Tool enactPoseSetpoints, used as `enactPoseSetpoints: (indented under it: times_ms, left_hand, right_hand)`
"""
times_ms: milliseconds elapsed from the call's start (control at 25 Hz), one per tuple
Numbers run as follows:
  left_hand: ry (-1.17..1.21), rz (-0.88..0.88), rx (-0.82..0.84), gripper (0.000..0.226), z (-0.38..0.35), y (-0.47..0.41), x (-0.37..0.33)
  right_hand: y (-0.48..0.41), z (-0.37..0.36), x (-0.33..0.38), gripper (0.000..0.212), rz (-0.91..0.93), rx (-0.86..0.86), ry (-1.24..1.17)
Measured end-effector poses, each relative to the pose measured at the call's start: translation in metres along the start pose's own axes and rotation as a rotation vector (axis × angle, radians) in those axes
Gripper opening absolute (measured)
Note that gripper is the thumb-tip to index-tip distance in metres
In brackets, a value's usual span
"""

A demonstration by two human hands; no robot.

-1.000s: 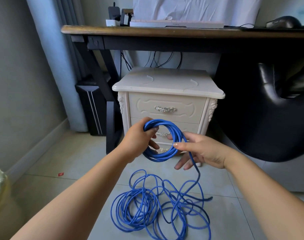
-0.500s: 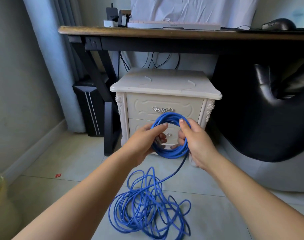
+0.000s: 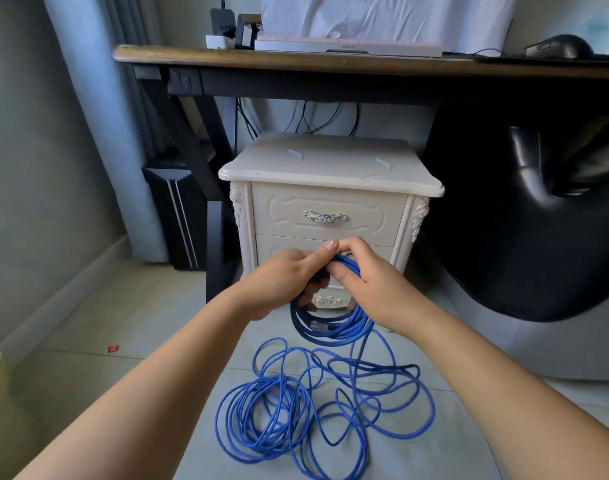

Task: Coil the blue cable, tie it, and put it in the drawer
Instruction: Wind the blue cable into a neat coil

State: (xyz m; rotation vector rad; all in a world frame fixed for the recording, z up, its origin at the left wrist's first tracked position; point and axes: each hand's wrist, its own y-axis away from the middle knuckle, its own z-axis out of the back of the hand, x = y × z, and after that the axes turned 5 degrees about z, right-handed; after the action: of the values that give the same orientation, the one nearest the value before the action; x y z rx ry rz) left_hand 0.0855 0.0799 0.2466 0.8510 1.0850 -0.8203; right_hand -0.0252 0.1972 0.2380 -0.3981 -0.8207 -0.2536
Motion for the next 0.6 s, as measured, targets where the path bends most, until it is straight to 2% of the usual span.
enactPoseSetpoints:
  times_ms: [160, 280, 360, 440, 600]
  left_hand:
    - [0.183, -0.024, -0.115, 0.045, -0.002, -0.003, 0.003]
    - [0.398, 0.007, -0.298, 0.048, 0.003, -0.007, 0.004]
    - [0.547, 0.029, -0.420, 0.051, 0.010, -0.010, 0.004]
    - [0.687, 0.047, -0.499, 0.052, 0.013, -0.012, 0.004]
    - [0.858, 0.050, -0.574, 0.052, -0.003, -0.013, 0.000]
  right_hand:
    - [-0.003, 0.010, 0.000, 0.028, -0.135, -0.042, -0.378]
    - [0.006, 0.018, -0.009, 0.044, -0.363, 0.150, -0.360]
    - [0.012, 0.009, -0.012, 0.036, -0.409, 0.203, -0.373]
    - [0.011, -0.002, -0.013, 0.023, -0.378, 0.104, -0.528]
    - [0.005, -0.021, -0.006, 0.026, -0.317, -0.084, -0.785]
